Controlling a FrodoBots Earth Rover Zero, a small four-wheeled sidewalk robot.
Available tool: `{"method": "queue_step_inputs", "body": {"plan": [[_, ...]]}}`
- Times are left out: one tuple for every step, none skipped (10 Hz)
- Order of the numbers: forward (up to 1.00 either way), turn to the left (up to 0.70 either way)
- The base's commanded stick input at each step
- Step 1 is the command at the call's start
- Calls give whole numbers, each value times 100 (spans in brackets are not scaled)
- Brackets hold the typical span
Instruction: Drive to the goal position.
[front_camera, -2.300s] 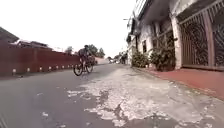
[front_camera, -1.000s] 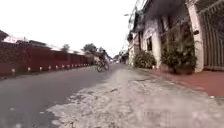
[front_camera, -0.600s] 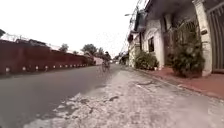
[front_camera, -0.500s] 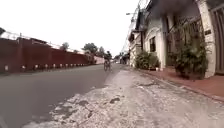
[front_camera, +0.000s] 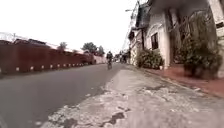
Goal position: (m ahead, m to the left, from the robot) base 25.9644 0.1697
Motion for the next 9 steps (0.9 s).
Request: {"method": "queue_step_inputs", "body": {"plan": [[100,0],[100,0],[100,0],[100,0],[100,0],[100,0],[100,0],[100,0],[100,0]]}}
